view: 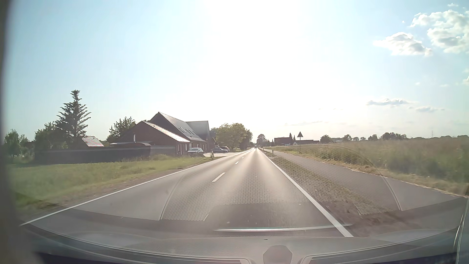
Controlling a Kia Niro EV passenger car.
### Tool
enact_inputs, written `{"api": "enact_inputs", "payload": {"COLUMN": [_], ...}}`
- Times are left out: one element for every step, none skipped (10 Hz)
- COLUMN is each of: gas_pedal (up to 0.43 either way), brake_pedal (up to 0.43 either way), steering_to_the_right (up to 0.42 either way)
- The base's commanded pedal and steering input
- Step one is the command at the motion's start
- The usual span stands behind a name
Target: Follow the waypoints while adhering to traffic rules and regulations
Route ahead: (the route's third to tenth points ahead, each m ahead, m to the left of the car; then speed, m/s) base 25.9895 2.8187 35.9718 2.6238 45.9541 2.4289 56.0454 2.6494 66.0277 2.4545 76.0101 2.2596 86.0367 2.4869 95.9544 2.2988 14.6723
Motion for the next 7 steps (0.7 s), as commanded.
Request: {"api": "enact_inputs", "payload": {"gas_pedal": [0.240, 0.240, 0.240, 0.240, 0.240, 0.240, 0.240], "brake_pedal": [0.006, 0.006, 0.006, 0.006, 0.006, 0.006, 0.006], "steering_to_the_right": [0.003, 0.003, 0.003, 0.003, 0.003, 0.002, 0.000]}}
